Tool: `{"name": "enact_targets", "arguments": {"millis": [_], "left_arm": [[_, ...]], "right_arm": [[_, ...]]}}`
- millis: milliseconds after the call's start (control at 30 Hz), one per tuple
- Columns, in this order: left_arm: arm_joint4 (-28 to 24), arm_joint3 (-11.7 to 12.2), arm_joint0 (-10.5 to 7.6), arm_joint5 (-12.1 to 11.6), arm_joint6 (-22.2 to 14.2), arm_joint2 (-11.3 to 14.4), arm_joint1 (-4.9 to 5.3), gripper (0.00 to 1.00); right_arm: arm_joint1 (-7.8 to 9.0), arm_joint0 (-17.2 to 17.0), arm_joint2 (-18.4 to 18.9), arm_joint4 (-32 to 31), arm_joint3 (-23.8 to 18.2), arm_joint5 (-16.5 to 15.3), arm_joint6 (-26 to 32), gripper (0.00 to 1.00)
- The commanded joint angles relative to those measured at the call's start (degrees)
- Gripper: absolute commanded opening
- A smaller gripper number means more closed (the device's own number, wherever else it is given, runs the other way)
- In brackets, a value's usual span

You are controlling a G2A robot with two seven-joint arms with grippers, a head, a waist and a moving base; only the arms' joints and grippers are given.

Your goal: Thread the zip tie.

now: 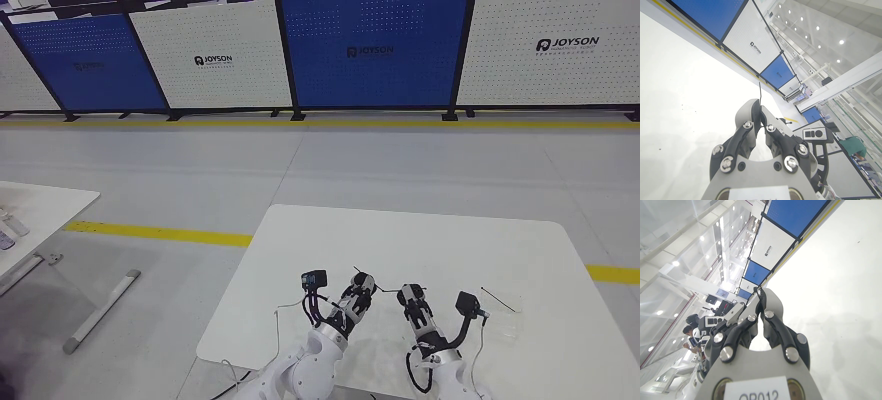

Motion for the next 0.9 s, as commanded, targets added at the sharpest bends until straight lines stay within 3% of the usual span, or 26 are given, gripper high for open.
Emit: {"name": "enact_targets", "arguments": {"millis": [0, 133, 333, 867], "left_arm": [[0.00, 0.00, 0.00, 0.00, 0.00, 0.00, 0.00, 0.00], [-0.25, 0.10, 0.00, 0.23, 0.01, -0.07, -0.03, 0.00], [-0.37, 0.38, -0.24, 2.66, 0.55, 0.54, -0.45, 0.00], [-1.35, 0.62, -0.44, 2.52, 1.05, 0.43, -0.74, 0.00]], "right_arm": [[0.06, -0.66, 0.66, -0.20, -0.50, -0.34, -0.31, 0.00], [0.14, -1.78, 1.83, -0.31, -1.41, -0.78, -0.38, 0.00], [-0.06, -2.03, 2.49, -0.42, -1.53, -0.49, -0.33, 0.00], [-0.19, -1.85, 2.50, -0.32, -1.34, -0.43, -0.33, 0.00]]}}
